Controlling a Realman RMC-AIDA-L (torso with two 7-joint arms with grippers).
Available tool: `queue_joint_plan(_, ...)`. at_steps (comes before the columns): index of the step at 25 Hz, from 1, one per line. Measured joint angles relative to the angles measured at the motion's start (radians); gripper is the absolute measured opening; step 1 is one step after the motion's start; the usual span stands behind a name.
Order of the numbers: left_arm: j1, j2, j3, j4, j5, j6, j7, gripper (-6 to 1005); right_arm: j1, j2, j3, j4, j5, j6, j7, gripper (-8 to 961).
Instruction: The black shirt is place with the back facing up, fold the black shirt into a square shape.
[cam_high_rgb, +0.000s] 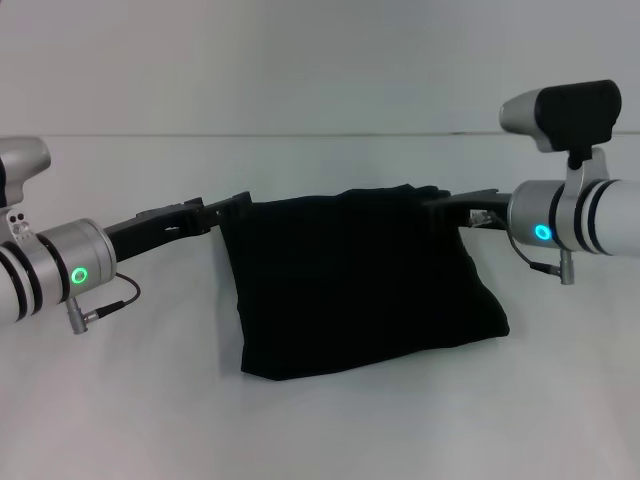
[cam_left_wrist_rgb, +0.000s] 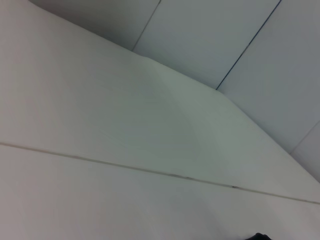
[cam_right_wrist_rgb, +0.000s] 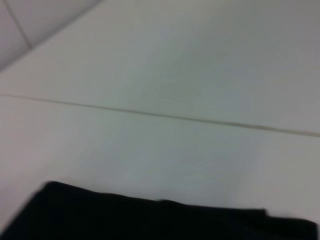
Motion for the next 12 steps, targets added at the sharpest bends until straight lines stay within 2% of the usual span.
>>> queue_joint_plan(1, 0.0, 0.0, 0.001, 0.0, 0.0, 0.002, 0.0, 945, 0.007, 0.004, 0.0, 0.019, -0.017, 0.053, 0.006, 20)
queue_joint_plan(6, 0.005, -0.001, 0.001, 0.0, 0.005, 0.004, 0.0, 946, 0.006, 0.006, -0.001, 0.034, -0.022, 0.119, 0.0, 20)
queue_joint_plan(9, 0.006, -0.001, 0.001, 0.0, 0.007, 0.003, -0.003, 945, -0.014, 0.006, 0.006, -0.004, -0.011, 0.121, -0.002, 20)
queue_joint_plan(12, 0.002, -0.001, 0.002, 0.0, 0.009, -0.003, -0.032, 945, -0.061, 0.004, 0.007, -0.093, 0.036, 0.057, -0.004, 19)
